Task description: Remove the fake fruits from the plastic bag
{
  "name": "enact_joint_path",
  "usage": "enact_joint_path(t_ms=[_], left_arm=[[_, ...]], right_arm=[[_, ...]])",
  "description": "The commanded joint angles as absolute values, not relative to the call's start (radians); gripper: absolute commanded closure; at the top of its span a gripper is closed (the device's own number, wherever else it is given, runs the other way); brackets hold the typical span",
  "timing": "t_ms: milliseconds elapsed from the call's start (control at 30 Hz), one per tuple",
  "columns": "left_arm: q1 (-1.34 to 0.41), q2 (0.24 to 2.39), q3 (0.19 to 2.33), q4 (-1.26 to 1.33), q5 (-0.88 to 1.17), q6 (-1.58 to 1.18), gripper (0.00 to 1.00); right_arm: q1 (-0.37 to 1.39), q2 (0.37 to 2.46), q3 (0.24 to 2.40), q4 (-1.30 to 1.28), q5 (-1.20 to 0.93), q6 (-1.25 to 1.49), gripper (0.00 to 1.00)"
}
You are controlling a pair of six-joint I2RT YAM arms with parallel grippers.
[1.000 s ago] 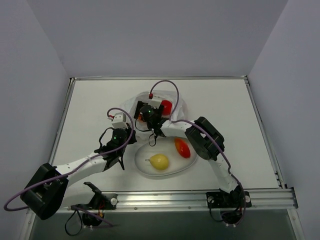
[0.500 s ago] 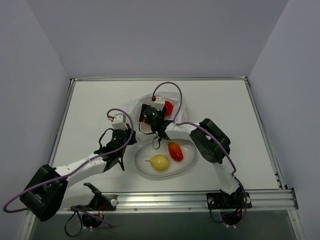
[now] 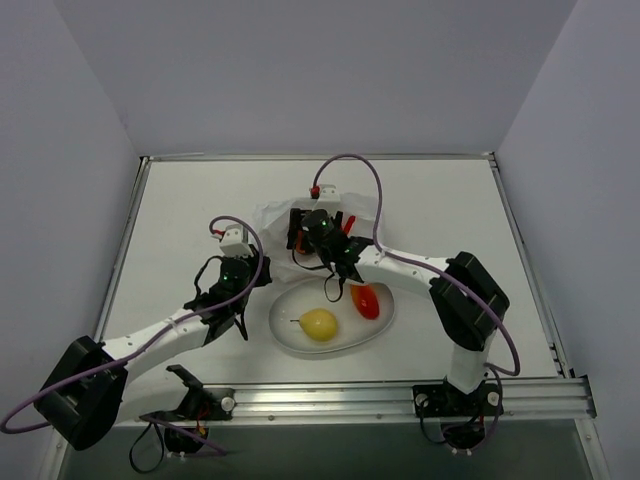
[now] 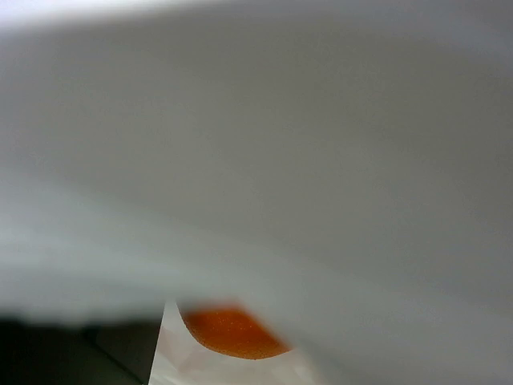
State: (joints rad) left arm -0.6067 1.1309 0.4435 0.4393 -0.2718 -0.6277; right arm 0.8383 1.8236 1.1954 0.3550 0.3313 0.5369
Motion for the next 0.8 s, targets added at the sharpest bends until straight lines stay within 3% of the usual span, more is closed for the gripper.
enact_joint_path(t_ms=[0, 767], left_arm=[[-0.607, 1.120, 0.454, 0.463, -0.299, -0.606, 0.98], [-0.607, 1.184, 0.469, 0.511, -0.256, -0.617, 0.98]], right_arm=[[0.854, 1.743, 1.166, 0.261, 0.302, 0.508, 0.58], [0.828, 1.565, 1.072, 0.071, 0.012, 0.383, 0.32]])
